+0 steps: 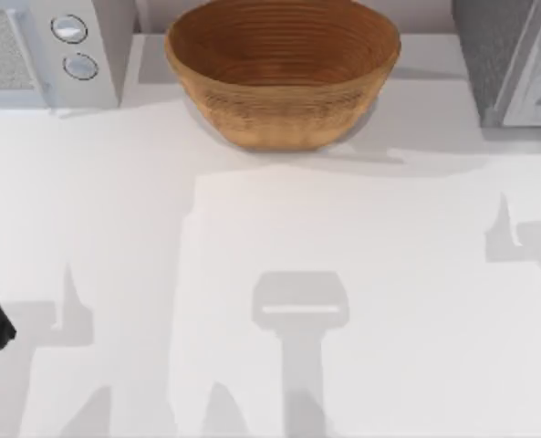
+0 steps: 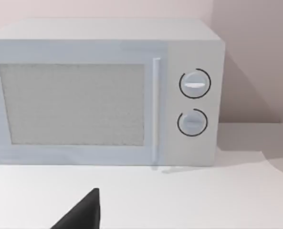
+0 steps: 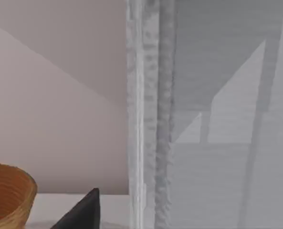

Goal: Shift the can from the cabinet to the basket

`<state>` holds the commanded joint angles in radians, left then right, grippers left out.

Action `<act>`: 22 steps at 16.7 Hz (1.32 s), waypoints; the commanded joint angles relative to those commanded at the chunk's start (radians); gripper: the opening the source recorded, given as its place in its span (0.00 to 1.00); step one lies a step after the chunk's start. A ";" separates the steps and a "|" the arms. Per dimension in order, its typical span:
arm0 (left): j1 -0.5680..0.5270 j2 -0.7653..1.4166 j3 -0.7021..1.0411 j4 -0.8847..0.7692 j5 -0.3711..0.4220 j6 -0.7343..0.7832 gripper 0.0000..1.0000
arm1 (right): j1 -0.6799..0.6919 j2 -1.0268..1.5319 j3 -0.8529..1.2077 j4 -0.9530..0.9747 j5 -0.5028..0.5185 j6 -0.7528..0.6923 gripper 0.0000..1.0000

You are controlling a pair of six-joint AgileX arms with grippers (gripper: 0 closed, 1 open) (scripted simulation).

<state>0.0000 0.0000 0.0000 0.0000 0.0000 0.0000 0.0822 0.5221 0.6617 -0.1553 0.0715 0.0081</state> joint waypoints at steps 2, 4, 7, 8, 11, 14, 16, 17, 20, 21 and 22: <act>0.000 0.000 0.000 0.000 0.000 0.000 1.00 | 0.022 0.146 0.202 -0.045 0.021 0.002 1.00; 0.000 0.000 0.000 0.000 0.000 0.000 1.00 | 0.042 0.293 0.405 -0.092 0.043 0.004 1.00; 0.000 0.000 0.000 0.000 0.000 0.000 1.00 | 0.069 0.498 0.686 -0.158 0.074 0.006 1.00; 0.000 0.000 0.000 0.000 0.000 0.000 1.00 | 0.076 0.559 0.769 -0.178 0.084 0.006 1.00; 0.000 0.000 0.000 0.000 0.000 0.000 1.00 | 0.093 0.708 0.964 -0.228 0.108 0.007 1.00; 0.000 0.000 0.000 0.000 0.000 0.000 1.00 | 0.101 0.792 1.065 -0.258 0.123 0.008 1.00; 0.000 0.000 0.000 0.000 0.000 0.000 1.00 | 0.102 0.805 1.080 -0.262 0.125 0.008 1.00; 0.000 0.000 0.000 0.000 0.000 0.000 1.00 | 0.102 0.805 1.080 -0.262 0.125 0.008 1.00; 0.000 0.000 0.000 0.000 0.000 0.000 1.00 | 0.098 0.802 1.077 -0.260 0.124 0.008 1.00; 0.000 0.000 0.000 0.000 0.000 0.000 1.00 | 0.101 0.805 1.081 -0.259 0.126 0.008 1.00; 0.000 0.000 0.000 0.000 0.000 0.000 1.00 | 0.109 0.819 1.094 -0.253 0.134 0.007 1.00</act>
<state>0.0000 0.0000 0.0000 0.0000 0.0000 0.0000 0.1916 1.3414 1.7556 -0.4078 0.2051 0.0153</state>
